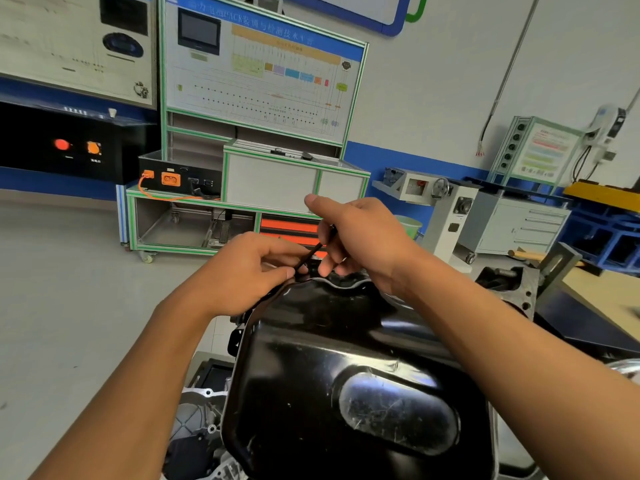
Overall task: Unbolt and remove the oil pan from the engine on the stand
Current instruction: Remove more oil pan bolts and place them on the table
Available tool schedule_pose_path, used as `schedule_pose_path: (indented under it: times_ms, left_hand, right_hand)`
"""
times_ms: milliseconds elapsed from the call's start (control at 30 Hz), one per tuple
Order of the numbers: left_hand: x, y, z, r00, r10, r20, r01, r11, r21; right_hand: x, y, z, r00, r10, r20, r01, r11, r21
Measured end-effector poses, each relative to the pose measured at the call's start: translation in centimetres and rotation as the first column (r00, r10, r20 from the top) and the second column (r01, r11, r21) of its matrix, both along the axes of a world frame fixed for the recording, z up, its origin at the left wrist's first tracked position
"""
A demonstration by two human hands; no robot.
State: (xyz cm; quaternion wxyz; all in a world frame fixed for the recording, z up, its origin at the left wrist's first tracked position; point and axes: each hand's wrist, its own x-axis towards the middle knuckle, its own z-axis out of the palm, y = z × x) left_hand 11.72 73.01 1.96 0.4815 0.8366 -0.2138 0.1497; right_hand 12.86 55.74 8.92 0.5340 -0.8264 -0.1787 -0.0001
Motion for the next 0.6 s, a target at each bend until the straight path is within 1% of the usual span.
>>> schedule_pose_path:
  times_ms: [67,200,300,400,500,600]
  left_hand:
    - [-0.2,0.0,0.1,1.0,-0.016,-0.025,0.015,0.998,-0.053]
    - [-0.3,-0.1,0.2,1.0,0.001,-0.017,-0.002,0.999,-0.034]
    - [-0.2,-0.1,0.3,1.0,0.025,-0.018,-0.025,0.999,-0.022]
    - [0.0,0.0,0.4,0.998,0.05,-0.025,-0.051,0.998,-0.032]
    - [0.0,0.0,0.2,0.998,0.054,-0.038,-0.057,0.996,-0.07]
    - [0.1,-0.1,0.2,0.996,0.092,-0.015,-0.093,0.988,-0.126]
  right_hand:
    - [0.0,-0.4,-0.1,1.0,-0.016,-0.016,0.017,0.998,0.059]
    - [0.0,-1.7,-0.6,0.997,-0.028,-0.074,0.042,0.98,0.194]
    - [-0.1,-2.4,-1.3,0.996,-0.026,-0.089,0.05,0.959,0.278]
    - [-0.4,-3.1,-1.4,0.997,-0.061,-0.053,0.077,0.92,0.385]
    - [-0.5,-4.1,-1.2,0.994,-0.11,-0.006,0.097,0.846,0.525]
    - [-0.7,-5.5,-1.2,0.989,-0.145,0.036,0.095,0.795,0.6]
